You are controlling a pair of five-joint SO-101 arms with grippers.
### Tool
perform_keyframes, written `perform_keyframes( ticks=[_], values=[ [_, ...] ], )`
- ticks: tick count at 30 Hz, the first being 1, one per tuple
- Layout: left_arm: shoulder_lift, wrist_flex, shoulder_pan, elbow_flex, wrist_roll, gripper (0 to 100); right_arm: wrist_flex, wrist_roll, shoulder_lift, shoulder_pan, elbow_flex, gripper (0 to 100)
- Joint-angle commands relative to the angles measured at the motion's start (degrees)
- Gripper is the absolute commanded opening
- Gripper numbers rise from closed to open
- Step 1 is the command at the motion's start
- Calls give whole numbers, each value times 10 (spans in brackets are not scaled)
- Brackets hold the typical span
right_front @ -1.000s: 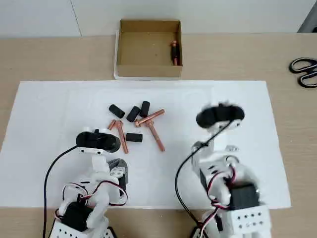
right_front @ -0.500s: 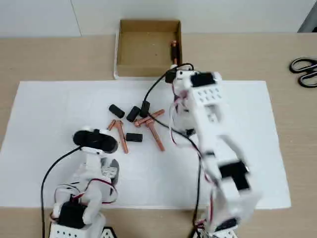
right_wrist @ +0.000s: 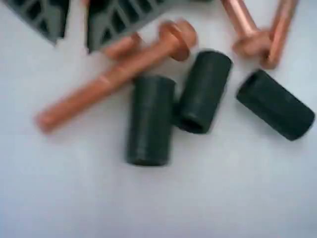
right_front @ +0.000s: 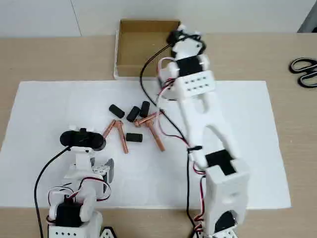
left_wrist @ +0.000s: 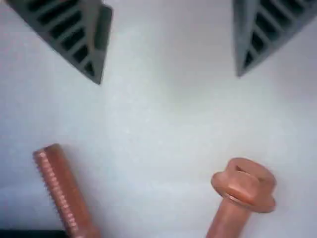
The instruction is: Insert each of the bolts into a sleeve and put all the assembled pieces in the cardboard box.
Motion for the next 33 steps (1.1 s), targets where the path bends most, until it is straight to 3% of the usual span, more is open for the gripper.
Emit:
perform_keyframes(
  ticks=[1, 5, 10, 33],
  values=[
    [-6, -6, -4, -17, 4, 170, -34, -14, 22, -42, -25, 46],
    [-6, -6, -4, -17, 3, 170, -73, 1, 55, -54, -25, 54],
    [-6, -6, -4, -17, 1, 170, -102, -18, 80, -58, -25, 151],
    [-6, 2, -4, -17, 1, 170, -181, -24, 168, -44, -34, 139]
  ],
)
